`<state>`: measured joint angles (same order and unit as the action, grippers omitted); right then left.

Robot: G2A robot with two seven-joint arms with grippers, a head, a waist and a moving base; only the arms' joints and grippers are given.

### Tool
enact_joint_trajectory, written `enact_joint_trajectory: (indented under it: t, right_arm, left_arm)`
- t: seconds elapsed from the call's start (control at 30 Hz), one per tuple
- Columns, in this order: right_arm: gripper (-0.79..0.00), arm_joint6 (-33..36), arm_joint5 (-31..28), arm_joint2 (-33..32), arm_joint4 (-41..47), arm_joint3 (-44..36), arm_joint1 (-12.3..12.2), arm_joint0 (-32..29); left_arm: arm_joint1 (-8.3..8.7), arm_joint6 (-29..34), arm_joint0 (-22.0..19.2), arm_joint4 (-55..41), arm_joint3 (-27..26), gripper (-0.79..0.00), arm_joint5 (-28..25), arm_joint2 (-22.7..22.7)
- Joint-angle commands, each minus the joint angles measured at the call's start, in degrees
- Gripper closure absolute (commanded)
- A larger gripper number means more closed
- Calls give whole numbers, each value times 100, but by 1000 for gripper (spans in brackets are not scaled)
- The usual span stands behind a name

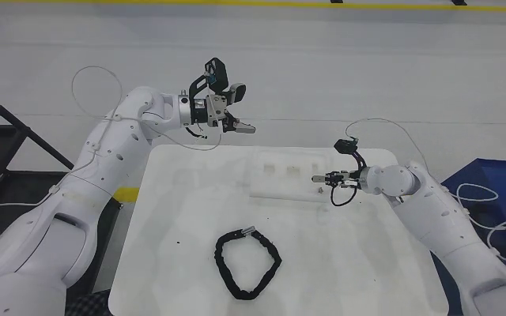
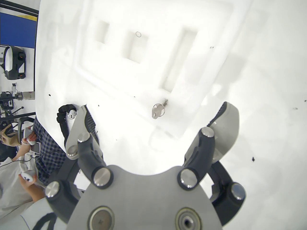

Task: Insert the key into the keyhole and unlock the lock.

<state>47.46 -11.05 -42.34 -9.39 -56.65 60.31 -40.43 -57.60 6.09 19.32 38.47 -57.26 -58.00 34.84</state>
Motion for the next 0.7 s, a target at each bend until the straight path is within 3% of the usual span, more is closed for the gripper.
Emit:
enact_joint_trajectory:
  t: [0.0,0.13,0.67]
  right_arm:
    - [-785,-27,157,55,0,48,54,35]
    - [-785,-48,443,120,89,152,150,35]
    - [-785,-48,443,120,89,152,150,35]
  left_arm:
    - [0,0,0,0,0,-785,0,0]
    - [0,0,0,0,0,-785,0,0]
    - [0,0,0,0,0,-785,0,0]
